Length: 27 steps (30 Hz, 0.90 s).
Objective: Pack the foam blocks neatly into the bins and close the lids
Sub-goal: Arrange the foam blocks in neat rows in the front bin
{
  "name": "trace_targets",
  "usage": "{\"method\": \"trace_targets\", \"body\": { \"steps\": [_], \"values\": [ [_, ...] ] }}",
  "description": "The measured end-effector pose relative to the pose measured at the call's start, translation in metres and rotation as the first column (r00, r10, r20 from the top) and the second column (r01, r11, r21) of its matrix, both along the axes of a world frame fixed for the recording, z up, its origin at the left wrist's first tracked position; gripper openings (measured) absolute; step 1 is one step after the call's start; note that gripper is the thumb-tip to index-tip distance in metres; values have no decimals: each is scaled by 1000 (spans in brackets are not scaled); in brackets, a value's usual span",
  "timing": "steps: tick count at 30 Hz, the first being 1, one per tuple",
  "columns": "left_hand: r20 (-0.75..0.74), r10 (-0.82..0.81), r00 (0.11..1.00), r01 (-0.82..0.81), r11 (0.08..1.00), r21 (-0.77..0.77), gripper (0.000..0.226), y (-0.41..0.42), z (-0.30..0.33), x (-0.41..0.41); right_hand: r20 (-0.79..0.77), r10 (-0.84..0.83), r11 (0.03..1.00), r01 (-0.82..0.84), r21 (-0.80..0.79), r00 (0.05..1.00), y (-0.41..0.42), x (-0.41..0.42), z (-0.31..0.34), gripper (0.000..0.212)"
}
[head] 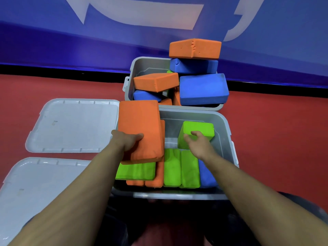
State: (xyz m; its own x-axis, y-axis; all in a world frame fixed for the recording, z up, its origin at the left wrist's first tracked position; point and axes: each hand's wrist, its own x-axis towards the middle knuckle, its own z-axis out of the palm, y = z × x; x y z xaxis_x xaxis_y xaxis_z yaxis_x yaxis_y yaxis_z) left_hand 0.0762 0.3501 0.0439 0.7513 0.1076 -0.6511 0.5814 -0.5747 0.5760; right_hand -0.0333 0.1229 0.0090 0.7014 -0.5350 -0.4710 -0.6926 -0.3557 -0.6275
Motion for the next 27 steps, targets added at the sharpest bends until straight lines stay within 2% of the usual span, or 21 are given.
{"method": "trace_targets", "body": {
  "steps": [3, 5, 7, 8, 11, 13, 15, 17, 18, 19, 20, 21, 22, 24, 27],
  "values": [
    [3, 60, 998, -59, 994, -92, 109, 3, 3, -3, 72, 106, 981, -116, 155, 992, 13, 8, 54, 60],
    [13, 47, 999, -46, 995, -93, 107, 3, 6, -7, 98, 188, 963, -203, 178, 977, 14, -2, 74, 61],
    [32, 27, 999, -25, 997, -67, 107, 0, 9, -11, 89, 201, 957, -215, 193, 976, 9, -13, 76, 65],
    [28, 28, 999, -26, 997, -68, 110, -2, 10, -14, 54, 216, 960, -222, 173, 975, 7, -16, 74, 68],
    [-7, 62, 998, -63, 993, -98, 134, -15, 15, -20, -124, 372, 924, -380, -52, 920, 2, -17, 62, 83],
    [7, 61, 998, -60, 990, -129, 146, -21, 18, -21, -188, 389, 906, -412, -100, 902, 2, -14, 56, 92],
    [-38, 103, 994, -109, 958, -265, 126, -25, 19, -19, -244, 390, 912, -409, -34, 888, 0, -10, 55, 102],
    [-153, 111, 982, -165, 901, -402, 90, -32, 28, -21, -196, 343, 939, -328, 106, 919, 2, -10, 68, 105],
    [-188, 101, 977, -180, 867, -465, 72, -36, 34, -24, -98, 303, 942, -282, 184, 948, 7, -10, 75, 88],
    [-206, 104, 973, -199, 834, -515, 57, -41, 38, -25, 6, 245, 933, -237, 272, 970, 13, -9, 83, 60],
    [-226, 111, 968, -223, 798, -560, 48, -47, 41, -27, 98, 178, 914, -201, 352, 979, 19, -7, 88, 38],
    [-256, 122, 959, -256, 756, -602, 45, -53, 43, -28, 181, 105, 892, -173, 418, 978, 24, -5, 89, 29],
    [-296, 124, 947, -293, 707, -643, 45, -60, 46, -30, 234, 40, 870, -149, 469, 971, 28, -4, 89, 28],
    [-376, 99, 921, -354, 612, -707, 48, -72, 52, -35, 300, -74, 836, -105, 538, 951, 34, -1, 89, 49],
    [-425, 45, 904, -377, 556, -741, 61, -84, 52, -34, 375, -198, 830, -48, 556, 906, 34, 3, 89, 60]
  ]
}}
